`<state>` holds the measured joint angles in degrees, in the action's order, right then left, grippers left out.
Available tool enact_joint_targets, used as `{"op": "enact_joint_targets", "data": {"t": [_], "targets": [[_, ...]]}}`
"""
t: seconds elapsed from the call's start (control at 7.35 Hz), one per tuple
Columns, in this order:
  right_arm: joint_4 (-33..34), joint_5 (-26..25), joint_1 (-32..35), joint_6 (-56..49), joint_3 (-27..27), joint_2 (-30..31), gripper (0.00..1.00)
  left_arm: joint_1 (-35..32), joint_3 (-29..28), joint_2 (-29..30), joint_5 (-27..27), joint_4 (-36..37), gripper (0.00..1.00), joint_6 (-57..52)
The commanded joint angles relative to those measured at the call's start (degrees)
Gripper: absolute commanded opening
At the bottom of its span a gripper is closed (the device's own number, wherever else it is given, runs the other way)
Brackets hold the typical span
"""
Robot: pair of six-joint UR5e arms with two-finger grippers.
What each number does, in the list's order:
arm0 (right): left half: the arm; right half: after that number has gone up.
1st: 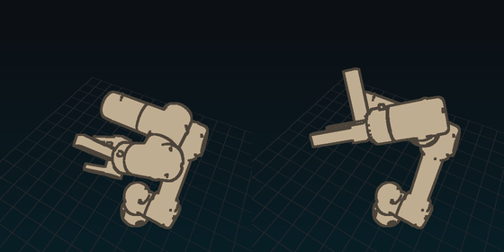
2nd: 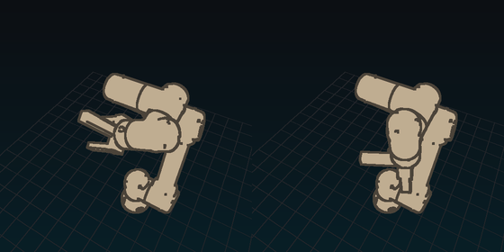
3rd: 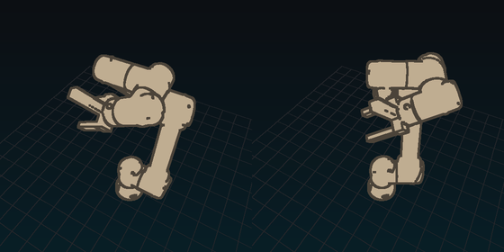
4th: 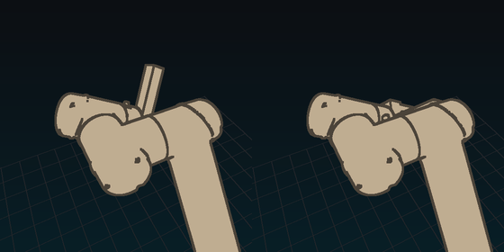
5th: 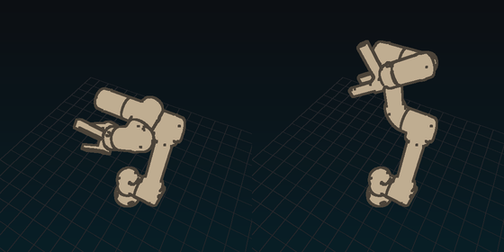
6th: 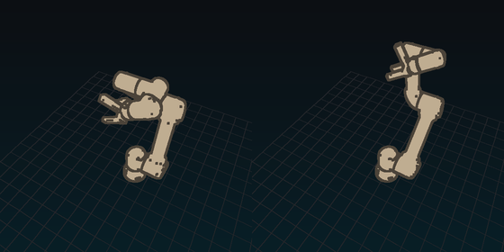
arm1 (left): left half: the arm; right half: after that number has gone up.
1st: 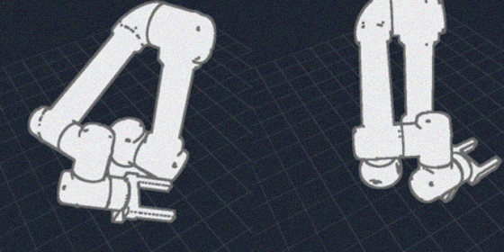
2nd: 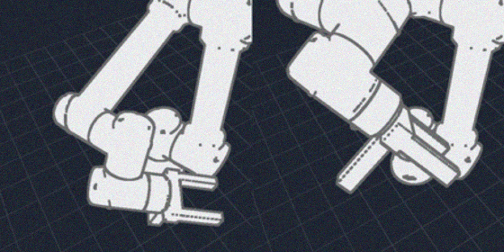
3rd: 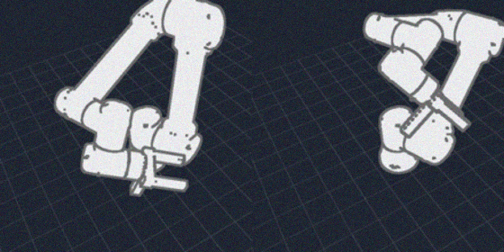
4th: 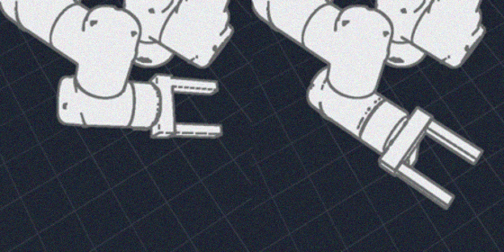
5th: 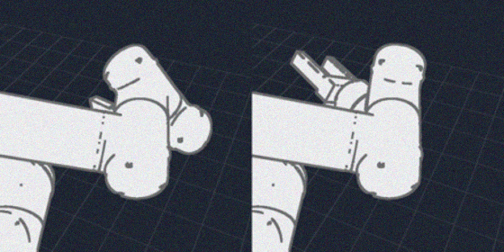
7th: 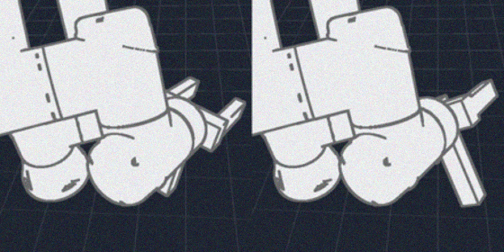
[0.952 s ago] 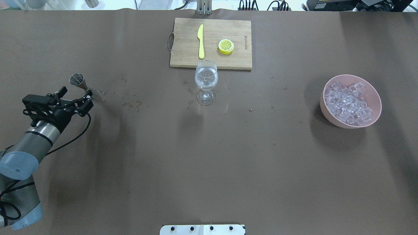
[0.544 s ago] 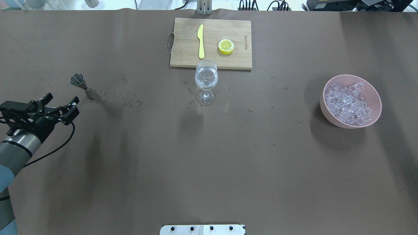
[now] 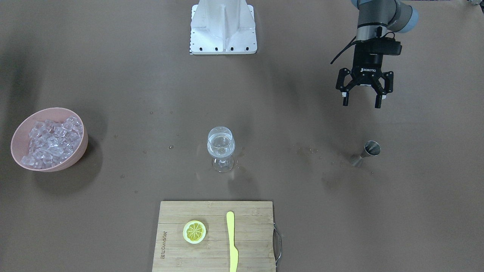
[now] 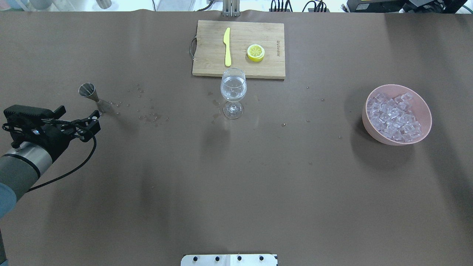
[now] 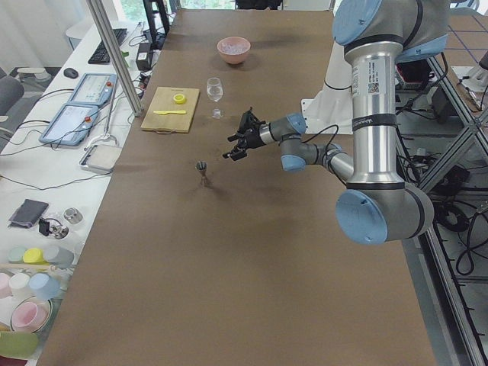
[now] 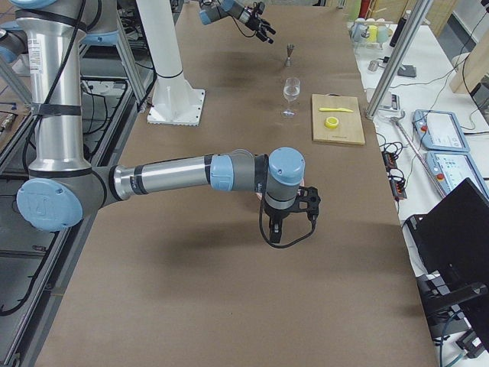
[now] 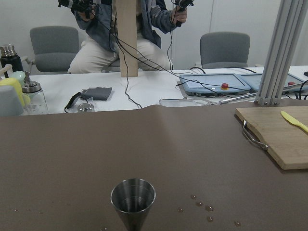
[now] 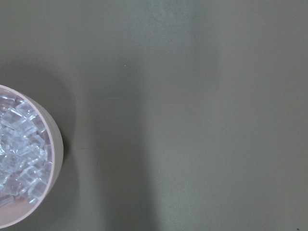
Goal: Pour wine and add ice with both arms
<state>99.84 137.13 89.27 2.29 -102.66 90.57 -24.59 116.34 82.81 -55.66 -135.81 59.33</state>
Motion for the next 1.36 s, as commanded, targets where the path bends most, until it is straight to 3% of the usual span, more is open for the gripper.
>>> {"op": "enact_joint_targets", "data": {"t": [0.0,0.14,0.27,0.41,0.54,0.82,0.95,1.09,1.22], "targets": [[-0.4,-0.4,-4.1,3.5,-3.2,-3.4,1.0,-9.1,4.4,4.6,-16.7,17.9,0.98,-5.8],[-0.4,-0.5,-8.5,10.5,-4.8,-6.4,1.0,-16.5,5.2,9.3,-25.3,27.4,0.98,-13.5],[-0.4,-0.6,-12.4,17.6,-6.2,-10.5,1.0,-21.2,4.9,13.1,-29.7,33.0,0.98,-20.4],[-0.4,-0.9,-16.0,21.6,-6.6,-13.7,1.0,-25.9,4.3,15.0,-34.6,37.1,0.98,-25.6],[-0.4,-2.6,-19.6,22.8,-6.7,-15.6,1.0,-32.7,2.2,16.6,-43.0,38.5,0.98,-31.8],[-0.5,-7.9,-25.0,22.5,-6.6,-15.3,1.0,-47.4,-9.7,22.3,-65.3,38.3,0.98,-34.0],[-1.4,-7.9,-26.4,22.2,-6.1,-15.2,1.0,-49.5,-11.1,22.7,-70.9,40.3,0.98,-35.4],[-1.4,-8.4,-27.6,22.1,-5.5,-15.1,1.0,-49.7,-11.7,23.6,-71.4,51.2,0.98,-46.2],[-1.4,-10.7,-28.9,20.9,-4.5,-15.1,1.0,-50.8,-11.9,28.9,-70.8,63.4,0.98,-56.1]]}}
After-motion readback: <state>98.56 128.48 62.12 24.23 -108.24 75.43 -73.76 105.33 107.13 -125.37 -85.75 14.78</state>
